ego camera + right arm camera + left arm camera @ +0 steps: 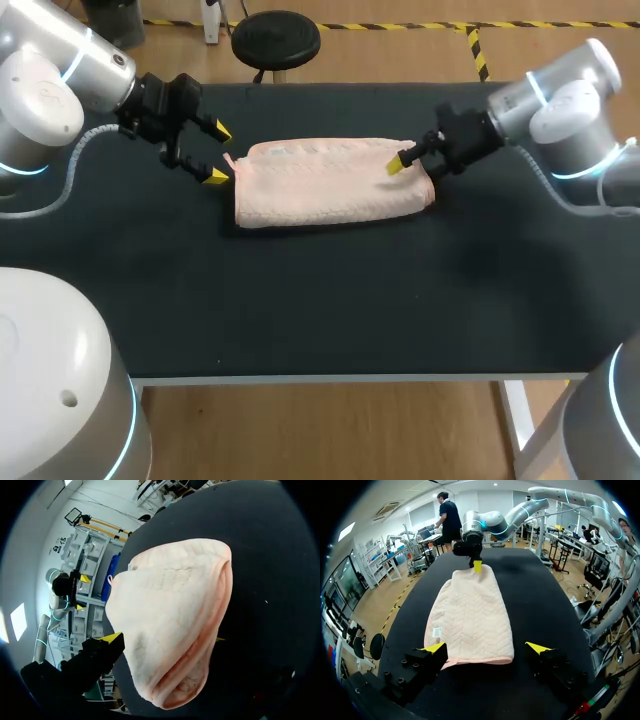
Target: Fold the towel
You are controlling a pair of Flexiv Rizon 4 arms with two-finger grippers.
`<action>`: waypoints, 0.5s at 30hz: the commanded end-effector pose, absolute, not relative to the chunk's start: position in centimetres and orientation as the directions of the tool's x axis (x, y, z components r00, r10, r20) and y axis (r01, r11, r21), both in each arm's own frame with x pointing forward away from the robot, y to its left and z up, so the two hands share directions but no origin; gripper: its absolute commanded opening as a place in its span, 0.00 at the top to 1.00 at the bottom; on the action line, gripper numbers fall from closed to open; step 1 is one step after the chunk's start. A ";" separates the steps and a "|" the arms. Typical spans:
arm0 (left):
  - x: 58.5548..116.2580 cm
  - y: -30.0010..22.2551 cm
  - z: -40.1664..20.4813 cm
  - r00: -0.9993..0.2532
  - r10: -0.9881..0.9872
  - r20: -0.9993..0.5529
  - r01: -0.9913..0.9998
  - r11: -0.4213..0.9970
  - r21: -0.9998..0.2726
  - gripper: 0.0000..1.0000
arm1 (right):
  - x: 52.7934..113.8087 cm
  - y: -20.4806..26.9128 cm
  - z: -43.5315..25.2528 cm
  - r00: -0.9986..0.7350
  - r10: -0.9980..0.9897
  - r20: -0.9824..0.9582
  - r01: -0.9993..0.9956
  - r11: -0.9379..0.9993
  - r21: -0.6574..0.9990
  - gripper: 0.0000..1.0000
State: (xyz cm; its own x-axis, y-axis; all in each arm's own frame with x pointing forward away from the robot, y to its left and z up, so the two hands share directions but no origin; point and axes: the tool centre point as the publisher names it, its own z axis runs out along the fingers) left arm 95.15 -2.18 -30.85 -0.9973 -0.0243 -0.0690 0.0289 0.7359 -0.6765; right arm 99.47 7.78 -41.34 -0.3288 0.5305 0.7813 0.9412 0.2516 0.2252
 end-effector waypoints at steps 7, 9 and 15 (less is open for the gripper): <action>95.1 -2.1 -30.9 -0.997 -0.024 -0.071 0.030 0.735 -0.677 0.00 | 99.7 7.5 -41.7 -0.322 0.566 0.759 0.945 0.247 0.216 1.00; 95.1 -2.1 -30.9 -0.997 -0.024 -0.071 0.030 0.735 -0.677 0.00 | 99.7 7.6 -41.6 -0.327 0.578 0.748 0.943 0.250 0.219 1.00; 95.1 -2.1 -30.9 -0.997 -0.024 -0.071 0.030 0.735 -0.677 0.00 | 100.0 8.2 -40.8 -0.344 0.621 0.704 0.938 0.260 0.229 1.00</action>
